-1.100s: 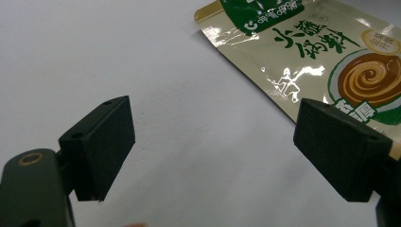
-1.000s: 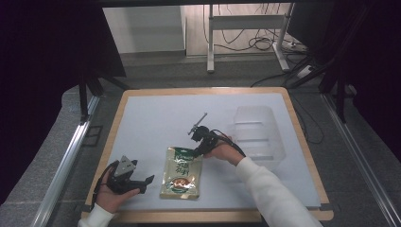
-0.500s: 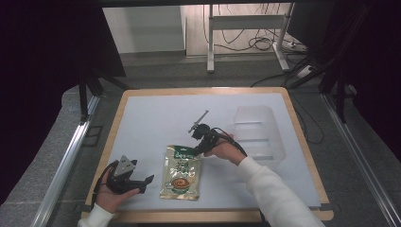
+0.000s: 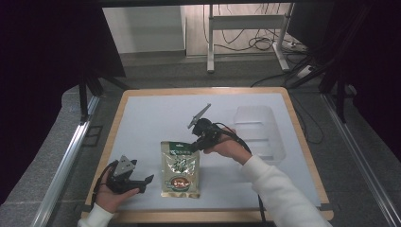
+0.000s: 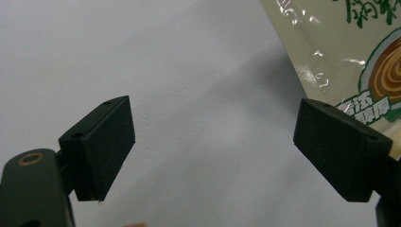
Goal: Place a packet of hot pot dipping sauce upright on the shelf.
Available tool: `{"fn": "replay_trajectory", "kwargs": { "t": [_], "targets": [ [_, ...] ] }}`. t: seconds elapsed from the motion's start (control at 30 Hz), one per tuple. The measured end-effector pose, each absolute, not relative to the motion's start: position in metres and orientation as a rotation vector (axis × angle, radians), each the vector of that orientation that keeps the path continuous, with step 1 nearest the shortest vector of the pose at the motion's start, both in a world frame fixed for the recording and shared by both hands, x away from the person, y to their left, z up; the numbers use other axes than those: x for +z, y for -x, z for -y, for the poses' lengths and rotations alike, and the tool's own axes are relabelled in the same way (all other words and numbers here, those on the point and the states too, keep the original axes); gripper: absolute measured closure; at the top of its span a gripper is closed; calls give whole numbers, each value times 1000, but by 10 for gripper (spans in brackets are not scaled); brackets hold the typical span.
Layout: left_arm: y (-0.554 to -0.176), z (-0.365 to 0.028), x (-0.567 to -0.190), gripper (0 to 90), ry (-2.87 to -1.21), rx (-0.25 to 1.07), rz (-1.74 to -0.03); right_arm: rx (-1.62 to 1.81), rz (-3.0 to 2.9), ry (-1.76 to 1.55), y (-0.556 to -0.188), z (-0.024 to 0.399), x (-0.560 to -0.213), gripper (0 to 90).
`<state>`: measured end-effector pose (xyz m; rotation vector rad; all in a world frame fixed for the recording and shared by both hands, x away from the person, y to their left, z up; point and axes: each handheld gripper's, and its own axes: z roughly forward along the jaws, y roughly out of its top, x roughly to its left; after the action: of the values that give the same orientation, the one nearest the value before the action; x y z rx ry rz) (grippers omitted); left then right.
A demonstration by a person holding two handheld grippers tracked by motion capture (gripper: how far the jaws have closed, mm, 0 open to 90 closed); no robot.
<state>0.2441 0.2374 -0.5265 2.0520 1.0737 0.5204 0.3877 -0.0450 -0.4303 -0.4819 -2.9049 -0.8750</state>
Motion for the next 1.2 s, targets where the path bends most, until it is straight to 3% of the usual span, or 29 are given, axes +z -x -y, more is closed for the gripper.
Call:
{"fn": "replay_trajectory", "kwargs": {
  "t": [1.2],
  "targets": [
    [-245,-238,-526,134,-2044,522,-1075,-970,3018,324,-367,52,-354,895]
  ]
}}
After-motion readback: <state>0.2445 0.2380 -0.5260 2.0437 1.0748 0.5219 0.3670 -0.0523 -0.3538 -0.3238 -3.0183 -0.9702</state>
